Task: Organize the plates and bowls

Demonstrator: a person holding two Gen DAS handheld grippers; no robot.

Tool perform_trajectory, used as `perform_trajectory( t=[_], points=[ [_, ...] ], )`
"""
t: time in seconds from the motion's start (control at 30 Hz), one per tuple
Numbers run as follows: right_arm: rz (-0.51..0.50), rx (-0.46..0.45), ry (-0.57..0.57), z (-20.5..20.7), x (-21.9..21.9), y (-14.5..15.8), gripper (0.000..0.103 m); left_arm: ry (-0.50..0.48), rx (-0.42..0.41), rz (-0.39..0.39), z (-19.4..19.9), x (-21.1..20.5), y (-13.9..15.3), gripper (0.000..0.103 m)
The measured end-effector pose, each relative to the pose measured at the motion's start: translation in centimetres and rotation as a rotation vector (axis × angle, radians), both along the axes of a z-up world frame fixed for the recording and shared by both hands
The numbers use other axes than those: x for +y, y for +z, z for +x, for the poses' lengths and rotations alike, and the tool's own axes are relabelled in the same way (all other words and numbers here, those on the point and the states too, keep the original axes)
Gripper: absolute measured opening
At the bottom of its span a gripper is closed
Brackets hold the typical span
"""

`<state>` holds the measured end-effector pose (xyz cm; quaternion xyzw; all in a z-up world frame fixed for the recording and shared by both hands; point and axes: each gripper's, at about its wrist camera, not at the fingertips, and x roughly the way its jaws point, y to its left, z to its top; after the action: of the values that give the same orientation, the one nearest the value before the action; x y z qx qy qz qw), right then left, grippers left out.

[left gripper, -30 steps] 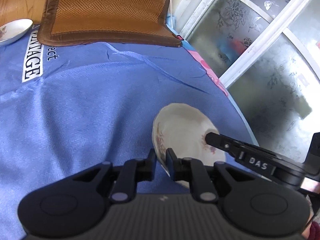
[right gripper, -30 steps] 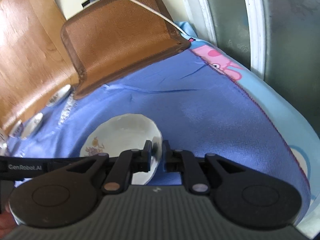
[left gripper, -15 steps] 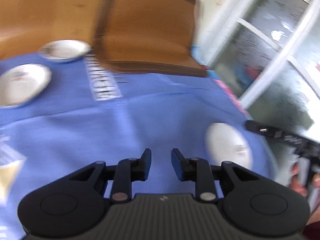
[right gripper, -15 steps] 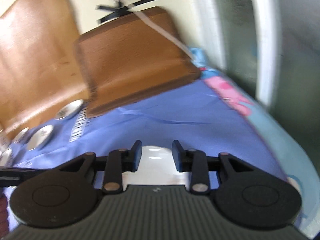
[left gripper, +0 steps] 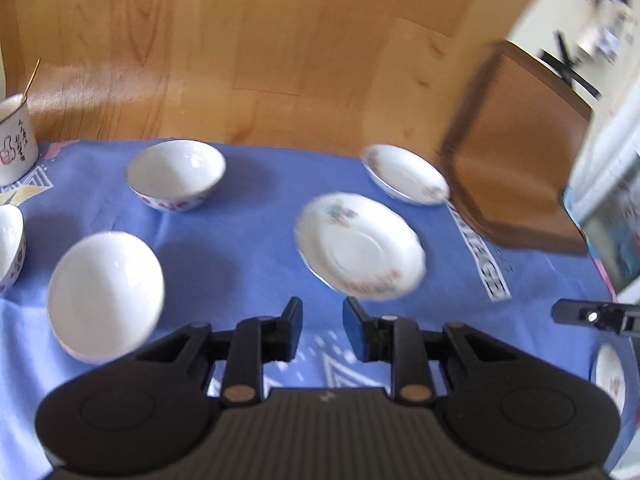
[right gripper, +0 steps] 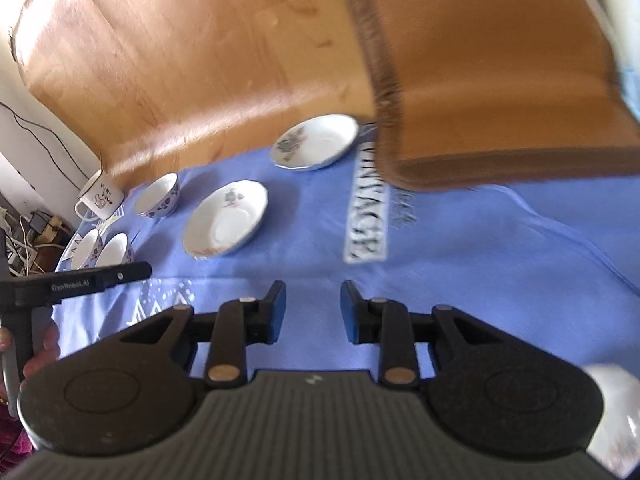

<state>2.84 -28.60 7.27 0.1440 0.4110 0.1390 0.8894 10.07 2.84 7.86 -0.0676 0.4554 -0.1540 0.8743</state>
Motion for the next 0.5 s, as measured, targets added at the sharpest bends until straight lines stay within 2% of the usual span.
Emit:
perform_trajectory(
  t=[0.1,0.23,0.5],
  points=[
    [0.021,0.051,0.021,3.6,1.6,-0.1,0.032,0.023,0.029,-0.006,2.7,0.4,-0.5,0.024],
    [0.017,0.101,0.038,8.0,3.6,-0.6,0.032,0.039,0.064,-0.025,5.3,0.5,-1.9,0.034],
    [-0.022,0.155,0.077,13.6,6.8,-2.9,0.032,0.034,0.117,-0.073,7.3,0.3,-4.7,0.032]
  ],
)
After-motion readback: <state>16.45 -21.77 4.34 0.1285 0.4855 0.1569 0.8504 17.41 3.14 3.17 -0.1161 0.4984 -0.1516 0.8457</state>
